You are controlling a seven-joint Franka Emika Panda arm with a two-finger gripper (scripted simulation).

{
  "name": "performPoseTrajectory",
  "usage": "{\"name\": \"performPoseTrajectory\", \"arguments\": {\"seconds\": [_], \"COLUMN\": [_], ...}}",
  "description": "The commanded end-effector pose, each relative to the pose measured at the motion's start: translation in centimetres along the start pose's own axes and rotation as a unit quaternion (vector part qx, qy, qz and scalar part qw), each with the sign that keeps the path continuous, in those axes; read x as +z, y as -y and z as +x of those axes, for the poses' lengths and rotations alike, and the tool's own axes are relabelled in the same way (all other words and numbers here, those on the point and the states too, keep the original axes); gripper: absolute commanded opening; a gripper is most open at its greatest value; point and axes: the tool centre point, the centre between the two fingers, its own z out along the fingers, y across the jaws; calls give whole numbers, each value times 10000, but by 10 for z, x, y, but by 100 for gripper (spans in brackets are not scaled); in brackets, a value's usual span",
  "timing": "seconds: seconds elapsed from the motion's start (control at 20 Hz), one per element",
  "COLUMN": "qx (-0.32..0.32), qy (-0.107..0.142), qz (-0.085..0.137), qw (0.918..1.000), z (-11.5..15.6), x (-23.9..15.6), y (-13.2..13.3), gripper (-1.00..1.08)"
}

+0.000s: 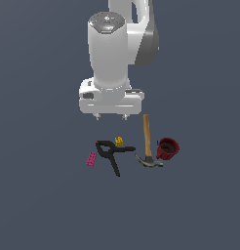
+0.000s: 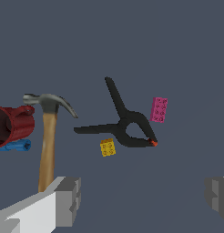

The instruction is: Pick up a designated object from a clutter of objects.

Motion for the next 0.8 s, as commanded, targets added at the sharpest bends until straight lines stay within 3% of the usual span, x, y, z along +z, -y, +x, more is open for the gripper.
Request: {"name": "performPoseTrajectory", "arguments": {"seconds": [0.0, 0.75], "qx": [-116, -869], "qy": [-12, -112], "qz": [9, 75], "qw": [9999, 9961], "z": [1, -19], "x": [20, 147], "y": [3, 23], "gripper": [100, 100]}}
